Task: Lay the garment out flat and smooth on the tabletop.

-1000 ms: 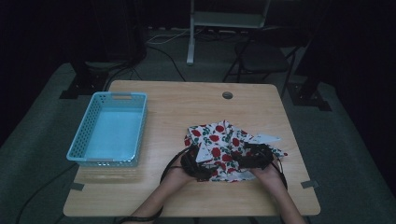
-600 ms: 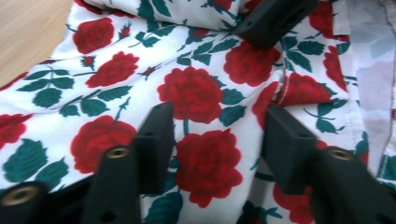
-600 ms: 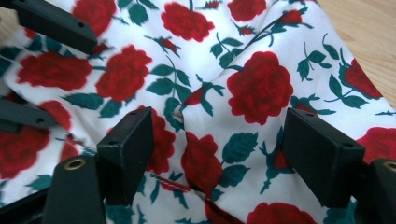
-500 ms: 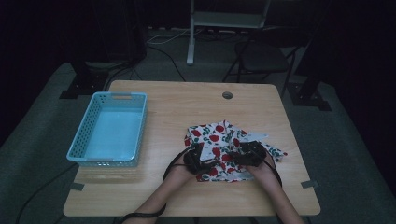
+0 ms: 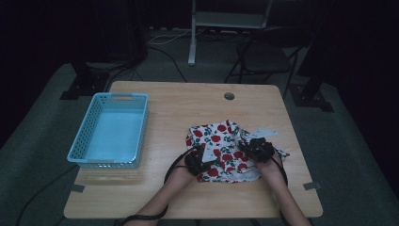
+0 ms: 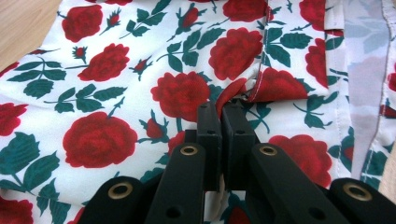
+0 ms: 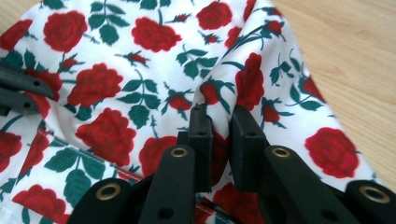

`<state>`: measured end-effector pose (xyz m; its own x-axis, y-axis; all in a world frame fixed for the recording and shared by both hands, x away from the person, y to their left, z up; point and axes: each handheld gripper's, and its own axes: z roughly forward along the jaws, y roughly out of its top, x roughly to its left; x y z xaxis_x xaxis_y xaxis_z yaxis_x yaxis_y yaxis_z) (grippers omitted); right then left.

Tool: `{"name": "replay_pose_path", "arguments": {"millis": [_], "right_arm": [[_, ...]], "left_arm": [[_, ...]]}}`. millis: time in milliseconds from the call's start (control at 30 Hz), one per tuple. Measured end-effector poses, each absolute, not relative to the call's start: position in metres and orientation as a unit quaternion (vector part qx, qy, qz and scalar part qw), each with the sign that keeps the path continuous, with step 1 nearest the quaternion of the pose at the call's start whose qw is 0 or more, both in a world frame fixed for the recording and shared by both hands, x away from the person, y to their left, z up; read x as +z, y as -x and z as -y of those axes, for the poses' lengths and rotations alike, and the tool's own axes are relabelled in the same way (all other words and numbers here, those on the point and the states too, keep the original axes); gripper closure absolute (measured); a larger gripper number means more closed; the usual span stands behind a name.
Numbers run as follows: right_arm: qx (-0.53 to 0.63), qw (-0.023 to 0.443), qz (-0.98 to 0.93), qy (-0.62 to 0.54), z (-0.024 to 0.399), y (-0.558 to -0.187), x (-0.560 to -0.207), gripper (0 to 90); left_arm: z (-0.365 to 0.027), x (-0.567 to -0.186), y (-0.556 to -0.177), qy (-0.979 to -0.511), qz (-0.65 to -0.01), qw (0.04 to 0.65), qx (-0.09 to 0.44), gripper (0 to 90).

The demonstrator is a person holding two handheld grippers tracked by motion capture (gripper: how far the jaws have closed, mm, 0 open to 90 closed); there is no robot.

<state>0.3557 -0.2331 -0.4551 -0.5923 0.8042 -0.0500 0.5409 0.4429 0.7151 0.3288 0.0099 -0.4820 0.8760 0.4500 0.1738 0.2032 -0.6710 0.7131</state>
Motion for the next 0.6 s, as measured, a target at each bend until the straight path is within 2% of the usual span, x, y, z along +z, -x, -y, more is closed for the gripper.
{"name": "replay_pose_path", "arguments": {"millis": [600], "right_arm": [[0.353, 0.212, -0.804, -0.428, 0.252, -0.362, -0.433, 80.6]], "left_arm": [[-0.041, -0.479, -0.31, -0.905, -0.178, 0.354, 0.158, 87.8]]}}
